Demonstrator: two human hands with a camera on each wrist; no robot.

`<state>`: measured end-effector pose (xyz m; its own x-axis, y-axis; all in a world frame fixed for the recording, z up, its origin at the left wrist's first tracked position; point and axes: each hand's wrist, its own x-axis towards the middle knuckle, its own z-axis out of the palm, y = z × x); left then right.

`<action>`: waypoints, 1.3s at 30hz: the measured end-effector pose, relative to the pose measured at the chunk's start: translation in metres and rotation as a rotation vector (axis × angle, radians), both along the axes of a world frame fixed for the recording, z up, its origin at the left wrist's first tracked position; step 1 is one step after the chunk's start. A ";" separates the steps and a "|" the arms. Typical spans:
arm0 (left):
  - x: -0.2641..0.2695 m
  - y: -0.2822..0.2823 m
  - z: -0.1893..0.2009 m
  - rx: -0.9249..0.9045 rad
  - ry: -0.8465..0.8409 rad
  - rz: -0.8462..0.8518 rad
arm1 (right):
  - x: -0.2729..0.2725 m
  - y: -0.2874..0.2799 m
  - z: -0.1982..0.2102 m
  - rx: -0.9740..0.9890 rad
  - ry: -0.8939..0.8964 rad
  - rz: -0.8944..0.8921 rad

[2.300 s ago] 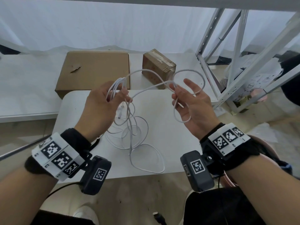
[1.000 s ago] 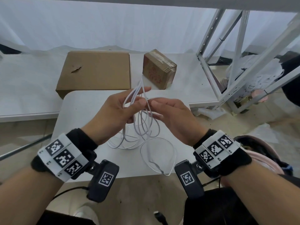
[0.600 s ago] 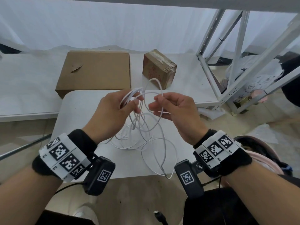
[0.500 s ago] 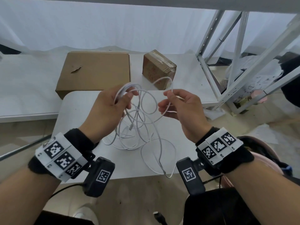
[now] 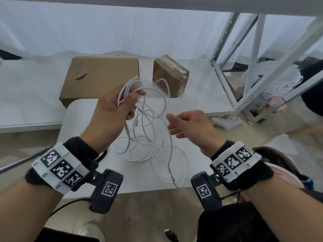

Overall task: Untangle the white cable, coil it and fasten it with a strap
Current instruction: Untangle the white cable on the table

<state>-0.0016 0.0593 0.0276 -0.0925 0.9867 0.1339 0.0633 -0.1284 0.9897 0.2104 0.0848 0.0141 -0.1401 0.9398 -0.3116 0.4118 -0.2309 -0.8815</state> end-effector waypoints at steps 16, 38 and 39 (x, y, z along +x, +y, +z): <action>0.004 -0.006 0.003 0.060 0.185 -0.125 | -0.010 0.001 -0.003 0.062 0.185 0.101; -0.027 0.010 0.010 0.327 0.029 0.521 | 0.022 0.030 0.007 -0.057 0.504 -0.498; -0.026 0.009 0.010 0.325 0.043 0.498 | 0.021 0.030 0.007 -0.055 0.490 -0.464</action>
<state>-0.0273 0.0685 0.0380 -0.5214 0.7337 0.4358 0.2332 -0.3687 0.8998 0.2309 0.1144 0.0208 0.1370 0.9213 -0.3639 -0.1849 -0.3371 -0.9231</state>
